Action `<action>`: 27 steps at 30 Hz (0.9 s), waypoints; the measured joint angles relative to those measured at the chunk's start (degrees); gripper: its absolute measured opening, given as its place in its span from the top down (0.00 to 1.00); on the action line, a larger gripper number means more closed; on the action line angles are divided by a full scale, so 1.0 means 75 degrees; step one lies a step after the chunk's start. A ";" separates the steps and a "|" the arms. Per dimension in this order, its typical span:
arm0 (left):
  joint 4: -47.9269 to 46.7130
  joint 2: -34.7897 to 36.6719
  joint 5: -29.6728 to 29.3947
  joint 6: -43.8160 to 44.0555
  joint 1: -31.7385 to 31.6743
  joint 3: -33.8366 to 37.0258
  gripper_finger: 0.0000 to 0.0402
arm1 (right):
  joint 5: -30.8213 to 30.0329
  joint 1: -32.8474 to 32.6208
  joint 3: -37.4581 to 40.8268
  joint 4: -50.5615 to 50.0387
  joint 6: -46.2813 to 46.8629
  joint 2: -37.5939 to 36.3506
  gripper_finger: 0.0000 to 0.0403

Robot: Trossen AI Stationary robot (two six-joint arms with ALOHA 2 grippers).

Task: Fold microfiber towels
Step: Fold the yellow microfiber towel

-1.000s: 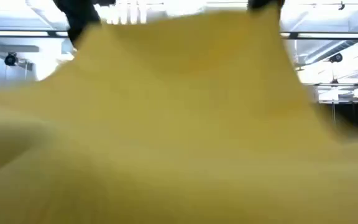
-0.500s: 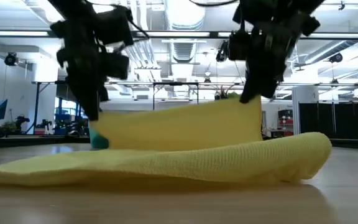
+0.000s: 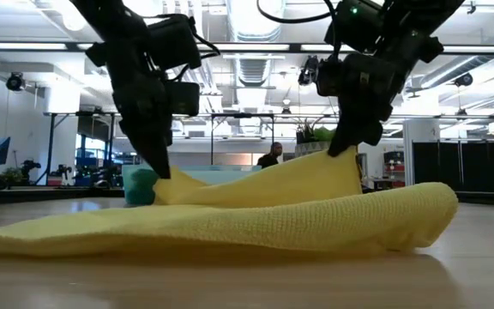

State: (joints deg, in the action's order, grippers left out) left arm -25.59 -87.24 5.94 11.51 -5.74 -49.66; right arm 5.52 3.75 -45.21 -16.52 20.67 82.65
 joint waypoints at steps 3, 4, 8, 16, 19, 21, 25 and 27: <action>0.0133 0.0000 -0.0145 0.0003 -0.0069 0.0031 1.00 | -0.0180 0.0061 -0.0001 0.0044 0.0072 0.0000 0.91; 0.0183 0.0000 -0.0152 0.0003 -0.0101 0.0028 1.00 | -0.0205 0.0092 -0.0008 0.0042 0.0115 0.0000 0.88; 0.0083 0.0136 -0.0152 -0.0040 -0.0310 0.0040 0.94 | -0.0559 0.0174 -0.0055 0.0053 0.0301 -0.0067 0.74; -0.0082 0.0856 -0.0201 -0.0166 -0.0909 0.0019 0.67 | -0.0787 0.0010 -0.0182 0.0063 0.0430 -0.1000 0.54; -0.0463 0.1217 -0.0206 0.0083 -0.1024 0.0019 0.62 | -0.0683 -0.0394 -0.0065 0.0073 0.0821 -0.1473 0.52; -0.0766 0.1478 -0.0246 0.0509 -0.1043 0.0019 0.61 | -0.0686 -0.0763 0.0072 0.0071 0.1067 -0.1711 0.51; -0.0972 0.1980 -0.0212 0.1375 -0.0836 0.0086 0.63 | -0.1026 -0.1619 0.0333 0.0103 0.1541 -0.1880 0.52; -0.0734 0.2082 -0.0173 0.1761 -0.0598 0.0087 0.65 | -0.1390 -0.1991 0.0496 0.0250 0.1728 -0.1768 0.53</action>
State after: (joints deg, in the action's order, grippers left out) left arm -31.10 -71.63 4.63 24.71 -10.23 -49.01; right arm -4.91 -11.19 -41.49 -14.65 33.64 69.39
